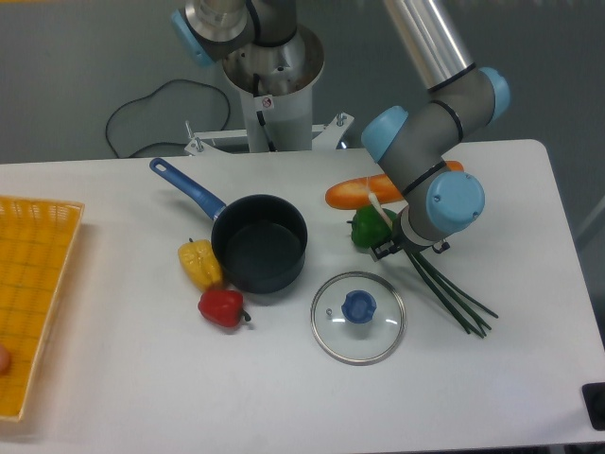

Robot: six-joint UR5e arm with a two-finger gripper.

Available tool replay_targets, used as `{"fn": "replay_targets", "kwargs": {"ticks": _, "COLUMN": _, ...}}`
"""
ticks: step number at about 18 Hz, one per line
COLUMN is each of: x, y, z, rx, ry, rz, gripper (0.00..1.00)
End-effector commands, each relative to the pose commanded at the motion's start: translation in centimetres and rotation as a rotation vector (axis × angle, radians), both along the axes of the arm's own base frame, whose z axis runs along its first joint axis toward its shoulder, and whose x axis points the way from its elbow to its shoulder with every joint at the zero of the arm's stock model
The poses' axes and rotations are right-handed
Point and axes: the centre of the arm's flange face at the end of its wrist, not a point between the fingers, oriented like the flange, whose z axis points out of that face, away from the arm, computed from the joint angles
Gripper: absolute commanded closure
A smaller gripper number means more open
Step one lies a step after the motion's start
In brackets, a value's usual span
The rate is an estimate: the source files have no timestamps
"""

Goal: Pick up the green onion
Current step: 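Close the gripper around the green onion stalks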

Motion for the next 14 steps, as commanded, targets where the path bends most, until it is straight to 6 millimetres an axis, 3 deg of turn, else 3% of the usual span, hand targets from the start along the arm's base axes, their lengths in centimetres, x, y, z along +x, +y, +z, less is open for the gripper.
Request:
{"fn": "replay_targets", "kwargs": {"ticks": 5, "x": 0.3, "y": -0.3, "z": 0.2, "rx": 0.002, "ry": -0.001, "rz": -0.004, "gripper": 0.34}}
{"fn": "replay_targets", "kwargs": {"ticks": 10, "x": 0.0, "y": -0.3, "z": 0.1, "rx": 0.003, "ry": 0.002, "rz": -0.001, "gripper": 0.53}}
{"fn": "replay_targets", "kwargs": {"ticks": 14, "x": -0.7, "y": -0.7, "z": 0.4, "rx": 0.008, "ry": 0.01, "rz": 0.01, "gripper": 0.57}}
